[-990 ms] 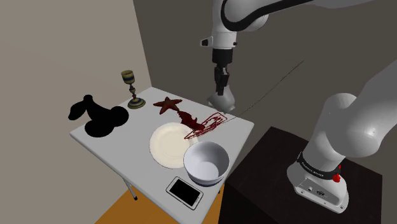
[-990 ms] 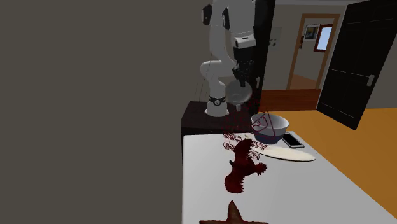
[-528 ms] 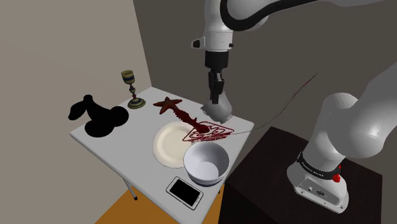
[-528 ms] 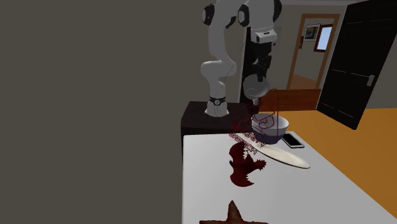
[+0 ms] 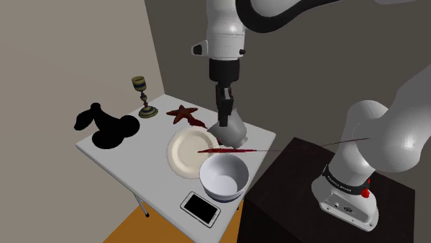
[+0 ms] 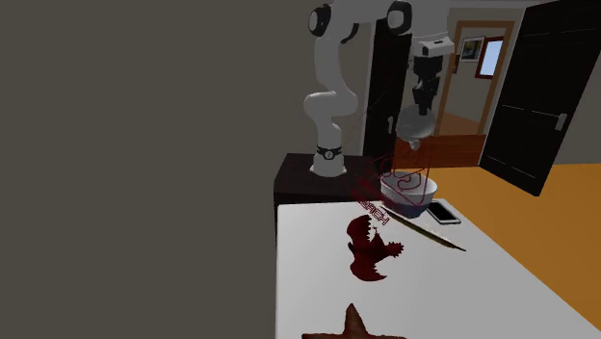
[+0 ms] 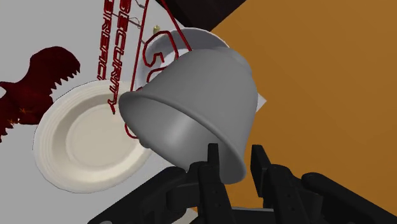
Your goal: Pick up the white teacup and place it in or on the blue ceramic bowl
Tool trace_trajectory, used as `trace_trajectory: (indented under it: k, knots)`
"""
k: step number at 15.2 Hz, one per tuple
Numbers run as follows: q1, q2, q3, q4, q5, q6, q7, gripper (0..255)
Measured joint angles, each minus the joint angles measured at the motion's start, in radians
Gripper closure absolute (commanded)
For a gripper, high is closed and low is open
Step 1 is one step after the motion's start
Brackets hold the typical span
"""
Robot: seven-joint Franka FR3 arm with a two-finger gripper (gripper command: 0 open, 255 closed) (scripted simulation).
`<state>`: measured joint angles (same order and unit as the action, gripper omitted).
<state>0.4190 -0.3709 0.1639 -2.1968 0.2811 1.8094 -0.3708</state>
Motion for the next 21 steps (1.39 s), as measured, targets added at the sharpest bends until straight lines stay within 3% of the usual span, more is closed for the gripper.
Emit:
trace_trajectory:
  k: [21]
  knots:
    - [0.02,0.065,0.042,-0.185,0.034,0.254,-0.018,255]
